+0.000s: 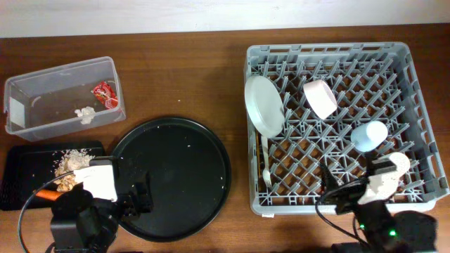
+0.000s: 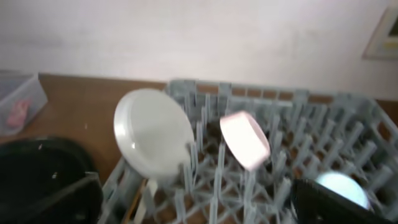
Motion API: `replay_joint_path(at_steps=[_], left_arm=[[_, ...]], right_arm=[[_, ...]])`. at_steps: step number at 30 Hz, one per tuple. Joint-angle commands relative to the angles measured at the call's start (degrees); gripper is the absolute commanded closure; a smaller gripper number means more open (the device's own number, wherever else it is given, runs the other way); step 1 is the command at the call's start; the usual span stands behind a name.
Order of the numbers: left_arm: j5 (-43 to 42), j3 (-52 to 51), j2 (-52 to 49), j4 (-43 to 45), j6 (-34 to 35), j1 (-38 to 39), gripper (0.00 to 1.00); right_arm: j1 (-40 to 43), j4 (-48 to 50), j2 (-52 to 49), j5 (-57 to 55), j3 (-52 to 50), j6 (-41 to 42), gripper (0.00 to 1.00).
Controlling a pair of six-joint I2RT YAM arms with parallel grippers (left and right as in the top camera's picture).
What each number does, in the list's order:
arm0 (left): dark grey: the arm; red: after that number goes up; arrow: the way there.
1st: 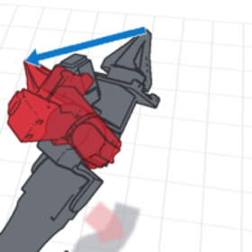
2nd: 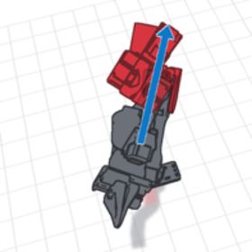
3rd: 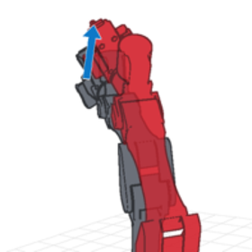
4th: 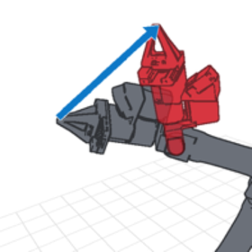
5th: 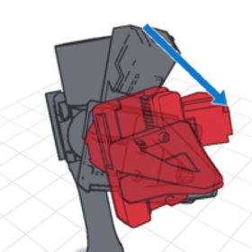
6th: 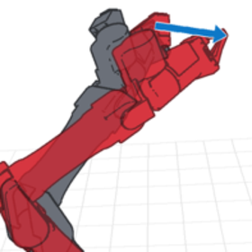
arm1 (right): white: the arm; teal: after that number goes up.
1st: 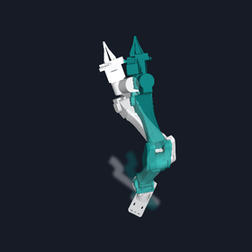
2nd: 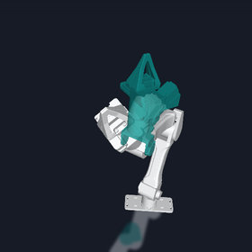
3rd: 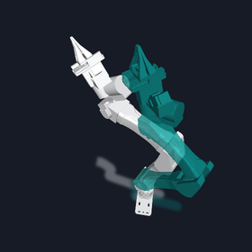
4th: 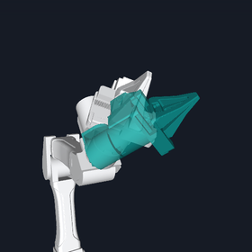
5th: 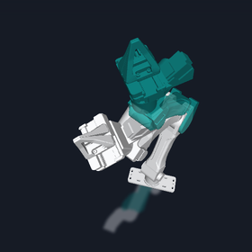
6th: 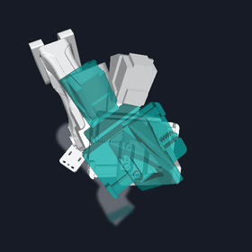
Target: Sort waste into correct bins and load items into the dishwasher rack
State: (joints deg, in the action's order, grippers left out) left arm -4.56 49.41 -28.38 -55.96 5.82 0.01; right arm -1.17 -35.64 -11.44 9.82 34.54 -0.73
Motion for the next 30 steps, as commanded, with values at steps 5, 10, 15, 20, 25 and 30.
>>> replay_joint_path(at_steps=[5,10,15,20,25,30], left_arm=[[-0.6,-0.2,0.3,0.1,0.6,-0.2,0.01],[-0.6,-0.2,0.3,0.1,0.6,-0.2,0.01],[-0.6,-0.2,0.3,0.1,0.6,-0.2,0.01],[-0.6,-0.2,0.3,0.1,0.6,-0.2,0.01],[-0.6,-0.2,0.3,0.1,0.6,-0.2,0.01],[-0.6,-0.2,0.3,0.1,0.6,-0.2,0.01]], right_arm=[[-0.5,19.7,11.2,3.0,-19.4,-0.3,0.01],[-0.4,31.7,11.2,1.5,-27.6,-0.4,0.01],[-0.4,42.6,11.3,-2.6,-34.2,-0.6,0.01],[-0.4,38.8,11.3,-3.0,-34.2,-4.7,0.01],[-0.4,31.6,11.3,-2.8,-34.2,-4.4,0.01],[-0.4,31.7,11.3,-2.8,-34.2,-4.4,0.01]])
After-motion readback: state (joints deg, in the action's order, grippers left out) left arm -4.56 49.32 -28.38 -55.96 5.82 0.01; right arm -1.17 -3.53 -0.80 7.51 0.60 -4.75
